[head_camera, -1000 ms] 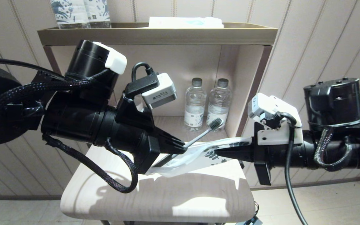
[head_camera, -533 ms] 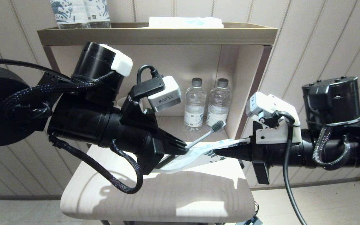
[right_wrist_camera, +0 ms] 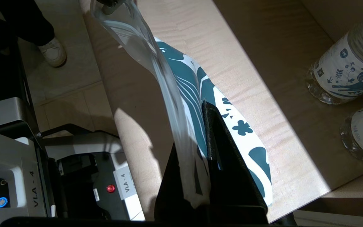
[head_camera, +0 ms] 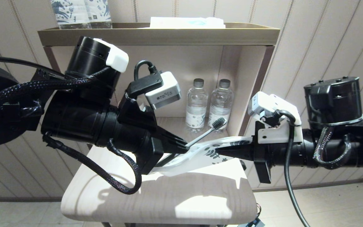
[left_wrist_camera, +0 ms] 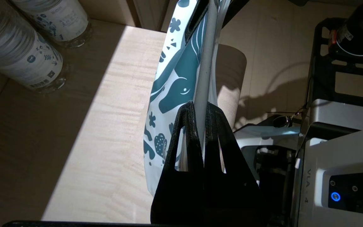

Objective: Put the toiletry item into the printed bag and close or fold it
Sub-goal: Place the toothbrush in the storage bag

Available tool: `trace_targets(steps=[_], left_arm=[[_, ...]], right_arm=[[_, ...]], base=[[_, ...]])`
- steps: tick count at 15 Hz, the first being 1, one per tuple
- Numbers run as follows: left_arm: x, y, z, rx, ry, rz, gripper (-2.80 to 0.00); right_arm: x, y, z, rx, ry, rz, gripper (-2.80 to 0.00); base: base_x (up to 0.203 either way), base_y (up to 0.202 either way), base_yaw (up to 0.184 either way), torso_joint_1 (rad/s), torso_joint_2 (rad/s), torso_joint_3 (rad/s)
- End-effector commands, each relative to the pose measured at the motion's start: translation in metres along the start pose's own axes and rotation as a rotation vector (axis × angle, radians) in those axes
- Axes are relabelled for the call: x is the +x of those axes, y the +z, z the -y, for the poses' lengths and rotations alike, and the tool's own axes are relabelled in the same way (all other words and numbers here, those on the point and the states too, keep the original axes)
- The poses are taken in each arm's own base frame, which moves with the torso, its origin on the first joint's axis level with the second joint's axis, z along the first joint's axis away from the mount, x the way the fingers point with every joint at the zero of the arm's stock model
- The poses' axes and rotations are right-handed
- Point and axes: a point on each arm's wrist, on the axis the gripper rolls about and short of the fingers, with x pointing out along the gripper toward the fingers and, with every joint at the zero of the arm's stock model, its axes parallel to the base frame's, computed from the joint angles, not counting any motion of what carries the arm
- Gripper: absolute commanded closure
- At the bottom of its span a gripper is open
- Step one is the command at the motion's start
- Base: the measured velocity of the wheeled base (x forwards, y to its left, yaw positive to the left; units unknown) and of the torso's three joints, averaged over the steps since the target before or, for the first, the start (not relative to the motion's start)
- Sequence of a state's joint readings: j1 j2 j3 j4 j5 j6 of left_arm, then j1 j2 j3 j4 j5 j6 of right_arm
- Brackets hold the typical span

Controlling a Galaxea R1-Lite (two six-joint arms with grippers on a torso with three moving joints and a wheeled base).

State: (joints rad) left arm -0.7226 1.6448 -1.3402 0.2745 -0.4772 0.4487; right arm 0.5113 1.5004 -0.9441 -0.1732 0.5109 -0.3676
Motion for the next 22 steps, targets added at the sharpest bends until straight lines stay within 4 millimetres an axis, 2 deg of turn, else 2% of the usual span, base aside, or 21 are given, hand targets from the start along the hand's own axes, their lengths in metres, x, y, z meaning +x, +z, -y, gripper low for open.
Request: trace_targets(steps=[1, 15, 22], left_arm=[[-0.004, 0.0, 0.002, 0.006, -0.001, 0.005, 0.0], [0.007, -0.006, -0.001, -0.007, 0.016, -0.035, 0.0], [0.0, -0.001, 0.001, 0.011, 0.031, -0.004, 0.0]], right_arm=[[0.003, 0.0, 0.002, 0.002, 0.002, -0.001, 0.0], [0.002, 0.005, -0.002, -0.008, 0.01, 0.012, 0.0], [0.002, 0.011, -0.002, -0.024, -0.059, 0.009, 0.0]], base=[[0.0, 0.0, 0.0, 0.0, 0.0, 0.0], [0.0, 0.0, 0.0, 0.0, 0.0, 0.0], [0.0, 0.0, 0.0, 0.0, 0.0, 0.0]])
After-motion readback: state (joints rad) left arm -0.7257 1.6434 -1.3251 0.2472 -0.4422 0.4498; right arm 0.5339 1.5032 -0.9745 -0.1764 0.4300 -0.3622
